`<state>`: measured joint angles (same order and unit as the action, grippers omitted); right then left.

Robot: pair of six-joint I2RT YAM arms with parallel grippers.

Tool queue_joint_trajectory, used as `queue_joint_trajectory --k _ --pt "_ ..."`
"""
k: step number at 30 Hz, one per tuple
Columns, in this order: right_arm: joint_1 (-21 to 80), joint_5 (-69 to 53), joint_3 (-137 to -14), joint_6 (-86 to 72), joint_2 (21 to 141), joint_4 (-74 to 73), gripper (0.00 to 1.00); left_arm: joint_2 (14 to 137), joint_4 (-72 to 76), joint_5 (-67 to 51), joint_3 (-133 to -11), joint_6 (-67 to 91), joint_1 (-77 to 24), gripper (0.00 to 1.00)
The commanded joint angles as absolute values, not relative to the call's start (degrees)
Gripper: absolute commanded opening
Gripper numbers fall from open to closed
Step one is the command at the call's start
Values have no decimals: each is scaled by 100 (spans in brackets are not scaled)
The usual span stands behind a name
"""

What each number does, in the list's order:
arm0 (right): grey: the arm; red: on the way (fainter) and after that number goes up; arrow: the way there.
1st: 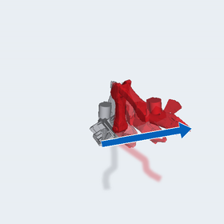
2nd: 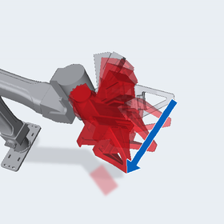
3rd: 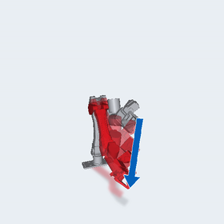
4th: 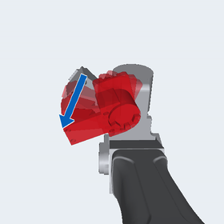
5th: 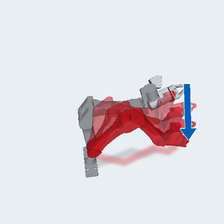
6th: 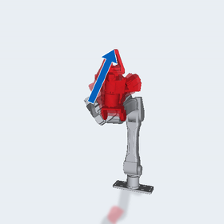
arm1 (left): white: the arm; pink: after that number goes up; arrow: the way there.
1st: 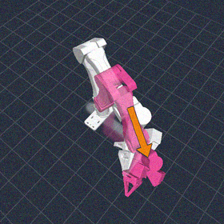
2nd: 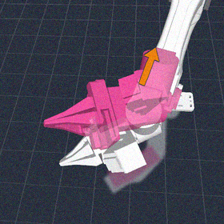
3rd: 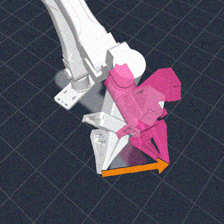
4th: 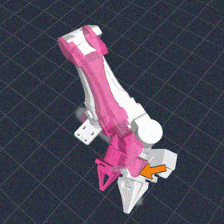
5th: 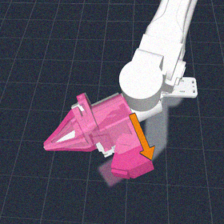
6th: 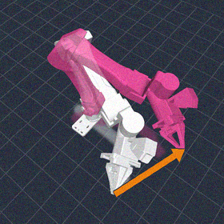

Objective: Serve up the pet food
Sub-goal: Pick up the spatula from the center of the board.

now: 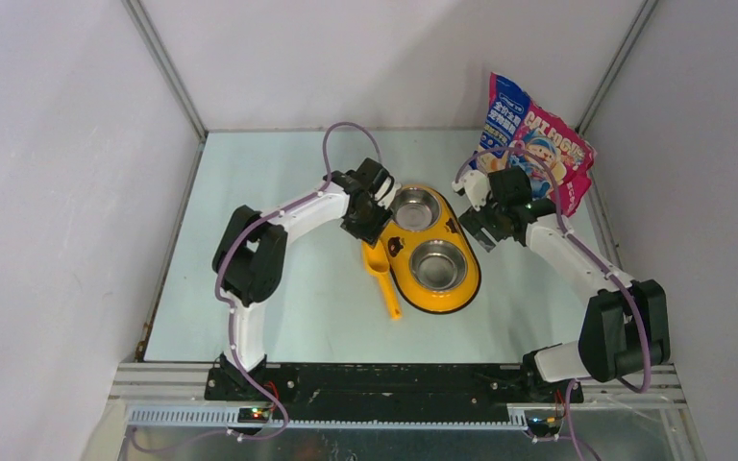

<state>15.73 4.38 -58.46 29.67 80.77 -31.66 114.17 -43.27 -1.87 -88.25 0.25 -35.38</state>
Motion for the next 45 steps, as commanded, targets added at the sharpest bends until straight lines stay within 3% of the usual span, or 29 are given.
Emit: queue_joint_trajectory --k 1,16,27,45 --pt "1640 556 -5810 3062 7925 -2981 84 11399 -4372 -172 -9075 64 -3565 52" --pt "1661 612 -5810 3045 7979 -2971 84 11136 -4537 -366 -8896 -270 -3528 1" --pt "1630 559 -5810 3019 7950 -2979 84 10660 -5043 -816 -8898 -933 -2770 0" --pt "1707 507 -5810 3006 7920 -2988 84 10432 -5051 -328 -9187 -1900 -220 0"
